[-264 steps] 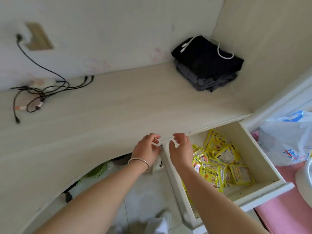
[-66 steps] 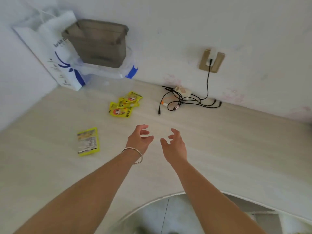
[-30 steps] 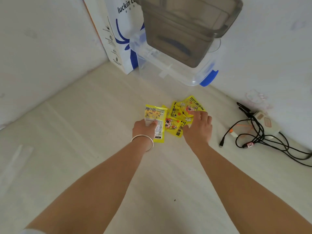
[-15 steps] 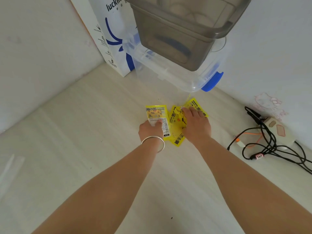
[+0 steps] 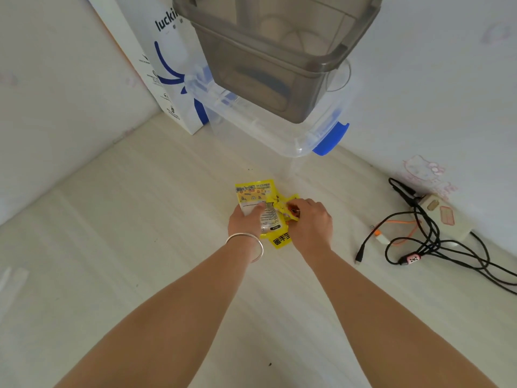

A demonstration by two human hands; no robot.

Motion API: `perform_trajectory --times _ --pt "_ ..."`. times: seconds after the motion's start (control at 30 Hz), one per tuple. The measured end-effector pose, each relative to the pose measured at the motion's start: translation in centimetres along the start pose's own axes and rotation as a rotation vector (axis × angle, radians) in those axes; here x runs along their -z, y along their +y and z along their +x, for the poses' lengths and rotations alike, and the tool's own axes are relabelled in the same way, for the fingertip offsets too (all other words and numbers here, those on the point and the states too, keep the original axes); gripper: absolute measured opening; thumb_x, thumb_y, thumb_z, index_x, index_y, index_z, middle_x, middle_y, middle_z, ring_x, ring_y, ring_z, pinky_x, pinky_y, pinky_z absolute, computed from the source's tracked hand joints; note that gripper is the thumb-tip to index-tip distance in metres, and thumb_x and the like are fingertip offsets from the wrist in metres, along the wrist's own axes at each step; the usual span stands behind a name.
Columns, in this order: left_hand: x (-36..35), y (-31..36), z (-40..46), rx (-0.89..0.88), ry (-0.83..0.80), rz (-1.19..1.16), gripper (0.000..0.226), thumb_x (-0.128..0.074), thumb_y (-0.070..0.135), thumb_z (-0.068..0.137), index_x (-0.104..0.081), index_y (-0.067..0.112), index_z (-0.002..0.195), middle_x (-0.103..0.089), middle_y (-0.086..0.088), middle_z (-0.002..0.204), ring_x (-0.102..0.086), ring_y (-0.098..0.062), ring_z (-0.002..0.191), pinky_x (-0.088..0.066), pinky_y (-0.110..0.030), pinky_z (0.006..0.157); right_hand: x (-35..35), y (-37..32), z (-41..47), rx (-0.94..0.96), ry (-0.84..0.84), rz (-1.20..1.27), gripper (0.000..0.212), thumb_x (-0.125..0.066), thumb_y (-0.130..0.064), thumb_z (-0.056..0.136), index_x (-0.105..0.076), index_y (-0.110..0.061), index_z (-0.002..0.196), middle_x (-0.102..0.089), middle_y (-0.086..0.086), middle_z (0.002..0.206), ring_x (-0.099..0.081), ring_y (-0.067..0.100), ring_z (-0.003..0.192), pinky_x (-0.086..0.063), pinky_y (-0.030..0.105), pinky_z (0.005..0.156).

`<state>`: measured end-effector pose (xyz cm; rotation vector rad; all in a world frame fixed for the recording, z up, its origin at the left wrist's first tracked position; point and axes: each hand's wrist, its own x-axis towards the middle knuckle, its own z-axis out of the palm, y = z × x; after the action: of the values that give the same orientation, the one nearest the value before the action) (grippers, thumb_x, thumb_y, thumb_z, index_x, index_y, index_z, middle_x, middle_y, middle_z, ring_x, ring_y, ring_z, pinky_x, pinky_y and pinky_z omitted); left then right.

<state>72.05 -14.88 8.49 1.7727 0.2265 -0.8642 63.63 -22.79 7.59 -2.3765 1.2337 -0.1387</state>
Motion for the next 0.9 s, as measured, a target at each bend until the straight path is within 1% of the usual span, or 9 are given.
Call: perform_trajectory --times 0.07,0.2,0.33,0.4,0.47,0.63,0.73,0.8,0.9 --pt "0.4 0.2 -0.6 0.068 -0.070 -0.089 0.014 -0.062 0.021 0.088 -0.059 0.021 0.101 -0.069 -0.007 0.093 -0.066 -0.026 0.081 -0.054 -0.036 0.072 0.8 -0.3 -0.7 -0.153 -0.046 0.203 0.041 -0.052 -0.003 0.078 -0.068 -0.025 0.109 -0.068 0.002 0.098 -0.060 0.026 0.096 -0.049 0.034 0.079" --pt "1.6 0.0 -1.9 0.108 -0.143 -0.161 0.011 -0.062 0.022 0.089 -0.057 0.020 0.100 -0.065 0.000 0.082 -0.063 -0.018 0.072 -0.052 -0.031 0.062 2.2 0.4 -2.0 -0.319 -0.098 0.463 0.024 -0.056 -0.005 0.077 -0.068 -0.022 0.088 -0.063 0.002 0.073 -0.062 0.028 0.074 -0.048 0.033 0.058" --pt "2.5 -0.5 -2.9 0.062 -0.140 -0.135 0.006 -0.061 0.019 0.089 -0.060 0.023 0.084 -0.066 -0.002 0.085 -0.064 -0.020 0.075 -0.052 -0.039 0.081 3.4 1.9 -3.5 -0.349 -0.111 0.560 0.013 -0.070 -0.017 0.078 -0.062 -0.022 0.088 -0.058 -0.001 0.072 -0.055 0.020 0.068 -0.038 0.025 0.049" --pt "2.9 -0.7 -3.4 0.022 -0.119 -0.106 0.005 -0.060 0.018 0.089 -0.060 0.023 0.087 -0.067 -0.004 0.093 -0.064 -0.024 0.083 -0.051 -0.039 0.086 3.8 2.6 -4.0 -0.414 -0.096 0.710 0.019 -0.072 -0.017 0.078 -0.064 -0.020 0.095 -0.064 0.002 0.082 -0.059 0.023 0.077 -0.044 0.026 0.060" --pt "3.2 -0.8 -4.1 -0.027 -0.099 -0.074 0.007 -0.059 0.018 0.090 -0.060 0.022 0.095 -0.067 -0.005 0.099 -0.062 -0.024 0.087 -0.050 -0.033 0.080 4.2 3.3 -4.6 -0.486 -0.095 0.846 0.020 -0.071 -0.013 0.080 -0.065 -0.015 0.099 -0.066 0.007 0.092 -0.063 0.026 0.085 -0.049 0.032 0.073" --pt "3.4 -1.5 -6.2 -0.109 -0.140 0.015 0.009 -0.059 0.020 0.091 -0.059 0.020 0.100 -0.067 -0.007 0.101 -0.063 -0.025 0.088 -0.047 -0.027 0.063 5.3 4.3 -6.9 -0.513 -0.203 1.137 0.017 -0.061 -0.005 0.088 -0.063 -0.010 0.105 -0.066 0.007 0.094 -0.063 0.017 0.075 -0.046 0.027 0.063" --pt "3.4 -2.2 -7.2 -0.140 -0.181 0.048 0.010 -0.061 0.022 0.089 -0.061 0.022 0.099 -0.069 -0.008 0.103 -0.066 -0.028 0.097 -0.053 -0.035 0.079 5.5 5.2 -8.1 -0.535 -0.217 1.228 0.017 -0.059 -0.006 0.090 -0.063 -0.012 0.105 -0.067 0.009 0.101 -0.064 0.023 0.086 -0.051 0.038 0.083" --pt "3.7 -2.8 -7.8 -0.156 -0.214 0.076 0.005 -0.063 0.023 0.088 -0.062 0.027 0.091 -0.071 -0.005 0.102 -0.067 -0.028 0.099 -0.052 -0.045 0.092 5.7 5.8 -8.9 -0.559 -0.214 1.270 0.017 -0.059 -0.007 0.090 -0.062 -0.012 0.107 -0.068 0.009 0.104 -0.063 0.027 0.095 -0.047 0.046 0.098" --pt "3.9 -4.0 -8.5 -0.158 -0.277 0.106 0.009 -0.067 0.024 0.084 -0.063 0.031 0.088 -0.073 -0.002 0.098 -0.069 -0.027 0.096 -0.052 -0.052 0.092 6.1 6.9 -10.7 -0.569 -0.228 1.325 0.013 -0.057 -0.008 0.091 -0.062 -0.014 0.102 -0.069 0.008 0.099 -0.063 0.029 0.098 -0.045 0.049 0.101"
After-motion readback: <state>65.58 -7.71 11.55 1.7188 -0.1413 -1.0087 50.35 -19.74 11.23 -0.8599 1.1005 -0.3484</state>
